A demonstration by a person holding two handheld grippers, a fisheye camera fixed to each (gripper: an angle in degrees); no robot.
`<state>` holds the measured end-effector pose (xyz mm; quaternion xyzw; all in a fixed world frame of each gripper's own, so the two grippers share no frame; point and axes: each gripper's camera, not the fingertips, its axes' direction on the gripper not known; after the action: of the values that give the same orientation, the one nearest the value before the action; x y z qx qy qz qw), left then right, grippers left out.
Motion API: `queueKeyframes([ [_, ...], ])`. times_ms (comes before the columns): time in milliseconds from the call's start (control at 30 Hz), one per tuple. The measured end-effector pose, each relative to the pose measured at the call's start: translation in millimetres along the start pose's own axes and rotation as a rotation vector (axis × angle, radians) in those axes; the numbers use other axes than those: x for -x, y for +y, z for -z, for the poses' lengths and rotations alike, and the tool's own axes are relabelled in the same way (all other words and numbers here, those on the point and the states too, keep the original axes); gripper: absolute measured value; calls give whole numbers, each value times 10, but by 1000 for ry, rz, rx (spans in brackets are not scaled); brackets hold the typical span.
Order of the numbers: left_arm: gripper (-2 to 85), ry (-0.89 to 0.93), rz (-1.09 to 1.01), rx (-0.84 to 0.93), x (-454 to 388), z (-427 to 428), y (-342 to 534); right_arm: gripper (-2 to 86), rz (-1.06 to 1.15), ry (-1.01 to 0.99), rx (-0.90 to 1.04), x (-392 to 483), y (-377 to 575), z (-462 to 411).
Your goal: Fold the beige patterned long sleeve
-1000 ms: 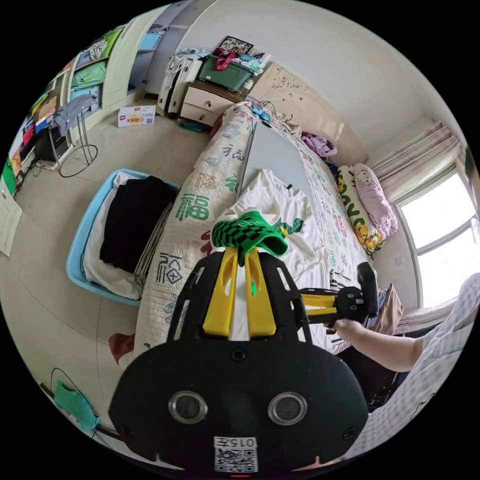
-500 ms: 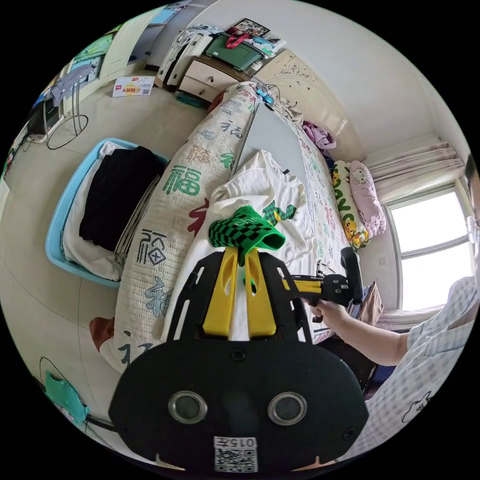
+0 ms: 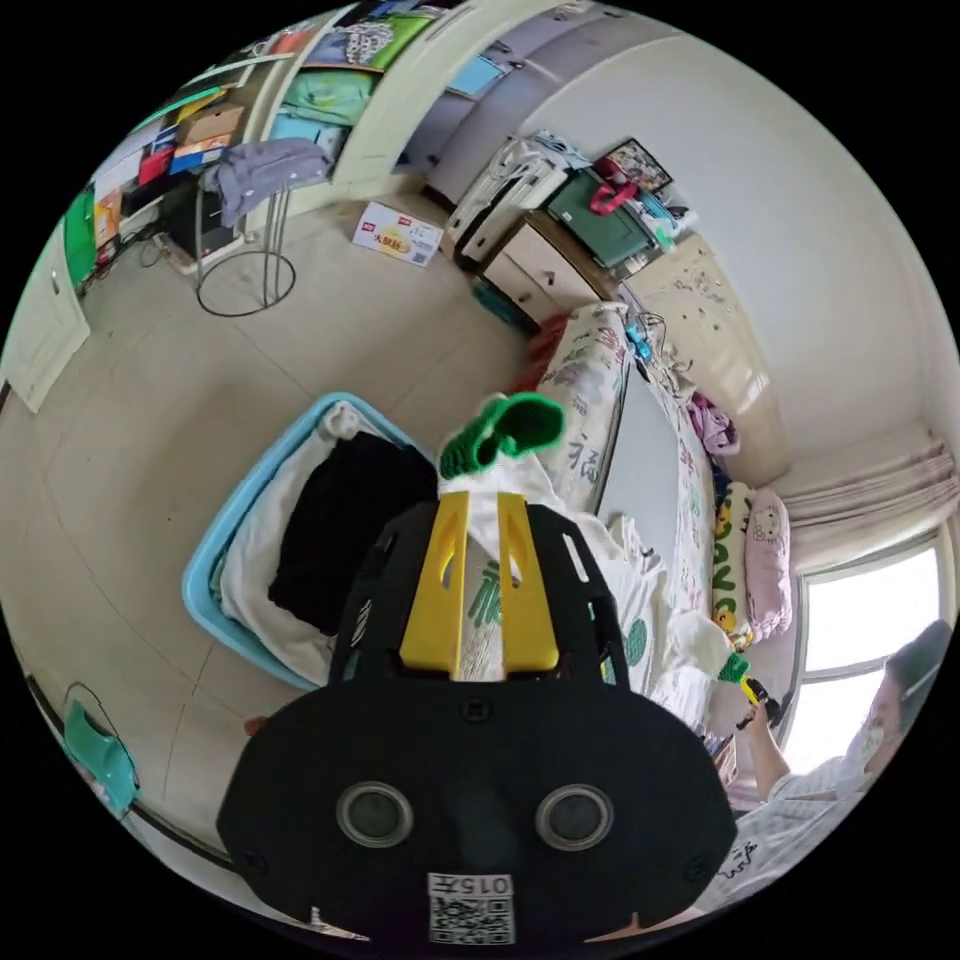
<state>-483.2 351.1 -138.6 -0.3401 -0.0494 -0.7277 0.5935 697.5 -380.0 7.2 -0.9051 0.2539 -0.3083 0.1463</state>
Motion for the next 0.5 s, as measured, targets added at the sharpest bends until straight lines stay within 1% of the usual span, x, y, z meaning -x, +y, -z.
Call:
queueKeyframes([
  [33, 51, 8, 10, 6, 80, 14, 70, 62, -38, -33, 3, -156, 27, 124],
  [67, 52, 11, 10, 25, 114, 5, 128, 63, -32, -42, 53, -207, 156, 161],
  [100, 55, 13, 2, 92, 178, -46, 290, 63, -20, -47, 92, -206, 258, 151],
  [133, 57, 16, -7, 189, 245, -134, 506, 64, 17, -76, 188, -169, 533, 100],
  [167, 58, 15, -10, 245, 280, -185, 629, 66, 49, -121, 295, -110, 887, 34],
  [200, 61, 7, -8, 354, 353, -285, 900, 66, 57, -148, 352, -80, 1094, 0],
  [233, 63, 4, 8, 454, 434, -370, 1181, 68, 54, -205, 454, -32, 1510, -46],
  [267, 65, 7, 21, 497, 478, -404, 1318, 71, 30, -256, 548, -1, 1932, -70],
  [333, 69, 30, 86, 623, 662, -480, 1781, 76, -7, -279, 671, 38, 2494, -44],
  [400, 73, 32, 114, 662, 786, -478, 1980, 81, -15, -265, 770, 104, 3007, 112],
  [500, 75, 49, 137, 663, 999, -456, 2077, 85, -31, -254, 800, 138, 3222, 307],
])
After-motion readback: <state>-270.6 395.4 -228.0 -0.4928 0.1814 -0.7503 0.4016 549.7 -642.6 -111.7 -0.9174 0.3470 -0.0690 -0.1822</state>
